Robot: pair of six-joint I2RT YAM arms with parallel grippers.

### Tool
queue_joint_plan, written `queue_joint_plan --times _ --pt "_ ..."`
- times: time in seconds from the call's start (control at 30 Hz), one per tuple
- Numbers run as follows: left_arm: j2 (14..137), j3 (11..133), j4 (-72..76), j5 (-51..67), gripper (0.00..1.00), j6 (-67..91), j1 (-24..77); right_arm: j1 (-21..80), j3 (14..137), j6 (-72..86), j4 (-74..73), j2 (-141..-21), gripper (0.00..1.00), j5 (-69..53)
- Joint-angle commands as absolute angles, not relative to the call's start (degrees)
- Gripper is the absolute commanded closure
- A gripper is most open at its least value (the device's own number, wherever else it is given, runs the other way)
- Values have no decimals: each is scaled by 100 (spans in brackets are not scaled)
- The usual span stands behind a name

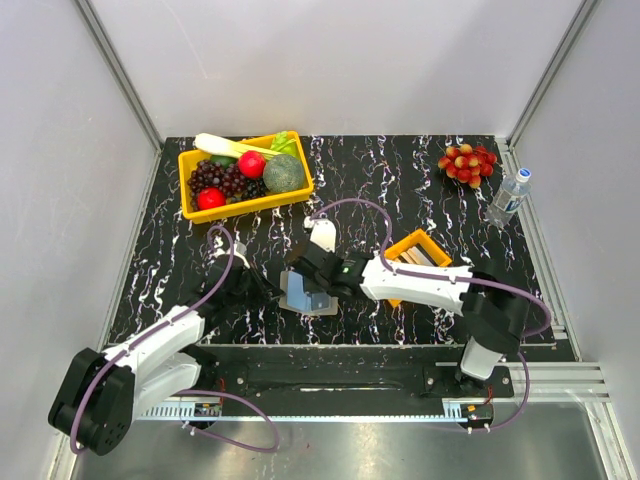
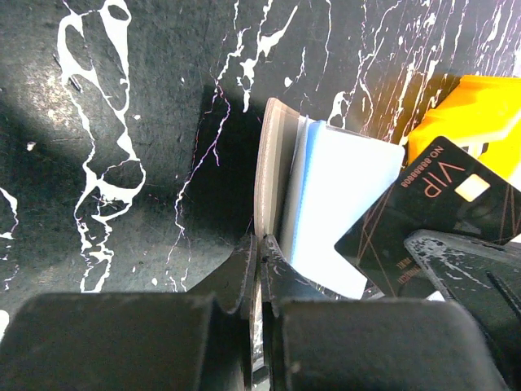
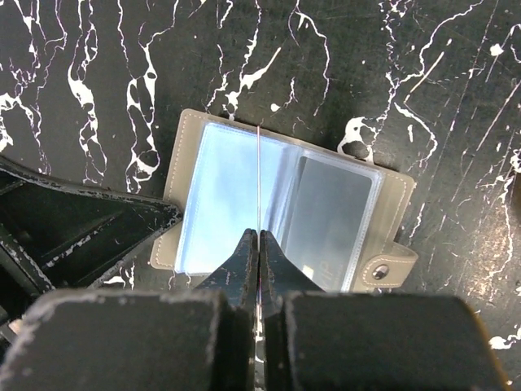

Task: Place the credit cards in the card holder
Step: Turn over the card slot in the card holder.

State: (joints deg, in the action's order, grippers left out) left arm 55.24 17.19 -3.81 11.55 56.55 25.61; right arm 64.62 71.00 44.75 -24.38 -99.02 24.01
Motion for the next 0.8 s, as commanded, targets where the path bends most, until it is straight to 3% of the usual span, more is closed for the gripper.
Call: queue_joint_plan --times 0.0,0.4,0.77 --pt "5607 1626 -290 993 100 5634 2584 6337 6760 4158 -1786 -9212 100 2022" --pt "5713 1635 -220 993 100 5590 2584 6144 5968 4420 -862 -8666 100 1407" --pt "5677 1696 -229 1002 100 5520 2584 5643 5915 4509 -923 -9342 100 511"
